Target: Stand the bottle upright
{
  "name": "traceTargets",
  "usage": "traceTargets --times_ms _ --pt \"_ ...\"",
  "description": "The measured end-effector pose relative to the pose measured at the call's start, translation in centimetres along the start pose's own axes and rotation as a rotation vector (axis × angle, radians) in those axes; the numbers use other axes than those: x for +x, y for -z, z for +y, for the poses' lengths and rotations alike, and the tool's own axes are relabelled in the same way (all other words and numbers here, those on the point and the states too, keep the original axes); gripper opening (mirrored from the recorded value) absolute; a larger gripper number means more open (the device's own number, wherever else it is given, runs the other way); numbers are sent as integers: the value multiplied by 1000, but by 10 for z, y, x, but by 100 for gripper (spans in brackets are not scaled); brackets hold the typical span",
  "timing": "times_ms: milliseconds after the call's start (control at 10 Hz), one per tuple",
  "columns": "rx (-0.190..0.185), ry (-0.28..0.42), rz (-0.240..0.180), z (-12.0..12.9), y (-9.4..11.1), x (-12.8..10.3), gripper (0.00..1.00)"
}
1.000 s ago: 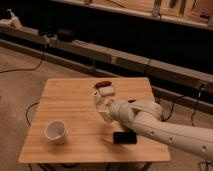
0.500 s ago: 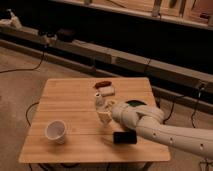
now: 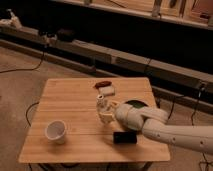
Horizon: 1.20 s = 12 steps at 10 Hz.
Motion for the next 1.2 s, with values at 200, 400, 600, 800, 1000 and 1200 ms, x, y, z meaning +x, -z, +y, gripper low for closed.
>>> traceTargets --times_ms 200,400,600,800,1000,1200 --pt "-15 -2 -22 -8 8 4 9" --pt "-25 -18 -49 -17 14 8 9" --pt "-38 -27 -70 -20 17 10 9" --pt "-60 -23 -95 -19 17 11 9" --pt "-70 -20 -119 -18 16 15 9" --pt "-89 -10 -132 -14 7 21 9"
